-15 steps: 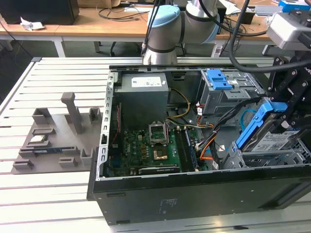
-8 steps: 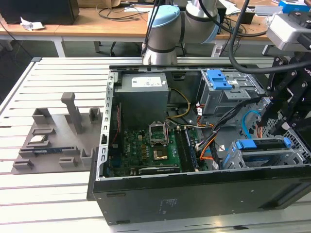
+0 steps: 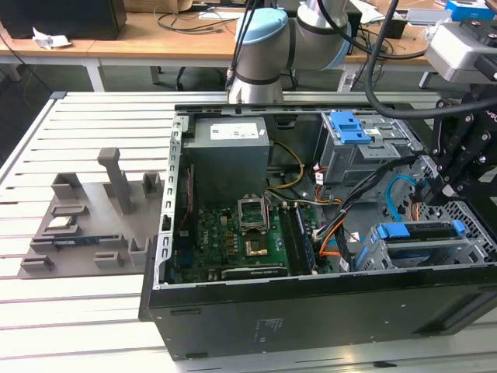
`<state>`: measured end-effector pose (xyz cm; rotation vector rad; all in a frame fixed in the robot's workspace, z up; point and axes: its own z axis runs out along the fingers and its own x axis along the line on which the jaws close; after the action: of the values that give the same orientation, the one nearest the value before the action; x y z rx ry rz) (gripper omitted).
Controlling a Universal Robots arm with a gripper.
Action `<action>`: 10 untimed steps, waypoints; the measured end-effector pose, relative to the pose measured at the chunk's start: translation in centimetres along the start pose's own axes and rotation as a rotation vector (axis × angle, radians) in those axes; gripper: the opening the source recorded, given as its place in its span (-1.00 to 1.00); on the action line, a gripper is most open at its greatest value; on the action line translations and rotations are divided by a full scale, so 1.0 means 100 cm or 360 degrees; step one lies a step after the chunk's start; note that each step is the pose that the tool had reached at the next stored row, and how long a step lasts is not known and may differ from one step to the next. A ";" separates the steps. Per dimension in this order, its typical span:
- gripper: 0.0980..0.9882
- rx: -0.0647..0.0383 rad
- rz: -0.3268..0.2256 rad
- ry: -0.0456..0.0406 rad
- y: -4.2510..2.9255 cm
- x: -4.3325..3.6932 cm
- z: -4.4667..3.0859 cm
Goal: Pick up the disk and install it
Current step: 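Insert the disk into the insertion slot, then insert the first disk wire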
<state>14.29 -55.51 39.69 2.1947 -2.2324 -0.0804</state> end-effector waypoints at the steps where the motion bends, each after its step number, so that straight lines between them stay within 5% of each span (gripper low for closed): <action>1: -0.98 0.0000 0.0000 0.0000 0.0000 0.0000 0.0001; 10: -0.98 0.0000 0.0000 -0.0001 -0.0019 -0.0002 0.0016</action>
<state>14.47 -55.49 39.53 2.1948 -2.2325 -0.0808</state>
